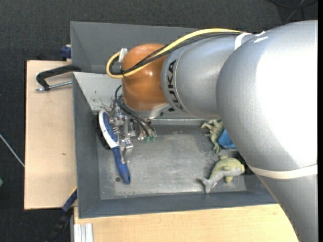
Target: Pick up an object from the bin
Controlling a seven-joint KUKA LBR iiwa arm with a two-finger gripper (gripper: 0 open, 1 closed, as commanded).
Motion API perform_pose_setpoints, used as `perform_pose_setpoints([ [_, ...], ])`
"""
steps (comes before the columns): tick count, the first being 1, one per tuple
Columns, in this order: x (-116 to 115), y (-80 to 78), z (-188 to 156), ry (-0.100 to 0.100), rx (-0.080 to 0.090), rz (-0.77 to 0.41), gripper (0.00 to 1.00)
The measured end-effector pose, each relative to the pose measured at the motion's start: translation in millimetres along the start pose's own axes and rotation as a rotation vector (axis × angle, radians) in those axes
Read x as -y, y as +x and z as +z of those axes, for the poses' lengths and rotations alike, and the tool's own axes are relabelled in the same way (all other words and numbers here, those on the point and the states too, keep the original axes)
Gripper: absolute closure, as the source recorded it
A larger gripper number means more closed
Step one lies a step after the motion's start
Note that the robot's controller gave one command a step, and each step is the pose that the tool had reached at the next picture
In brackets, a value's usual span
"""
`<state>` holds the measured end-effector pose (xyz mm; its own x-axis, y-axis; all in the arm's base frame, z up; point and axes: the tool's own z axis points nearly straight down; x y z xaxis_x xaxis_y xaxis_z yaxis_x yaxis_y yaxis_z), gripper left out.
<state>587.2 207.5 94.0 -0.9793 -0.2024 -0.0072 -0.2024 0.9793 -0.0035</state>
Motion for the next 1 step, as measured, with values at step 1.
perform_pose_setpoints([
  [1, 24.3, 15.2, -123.0, -0.004, 0.006, -0.505, 1.00],
])
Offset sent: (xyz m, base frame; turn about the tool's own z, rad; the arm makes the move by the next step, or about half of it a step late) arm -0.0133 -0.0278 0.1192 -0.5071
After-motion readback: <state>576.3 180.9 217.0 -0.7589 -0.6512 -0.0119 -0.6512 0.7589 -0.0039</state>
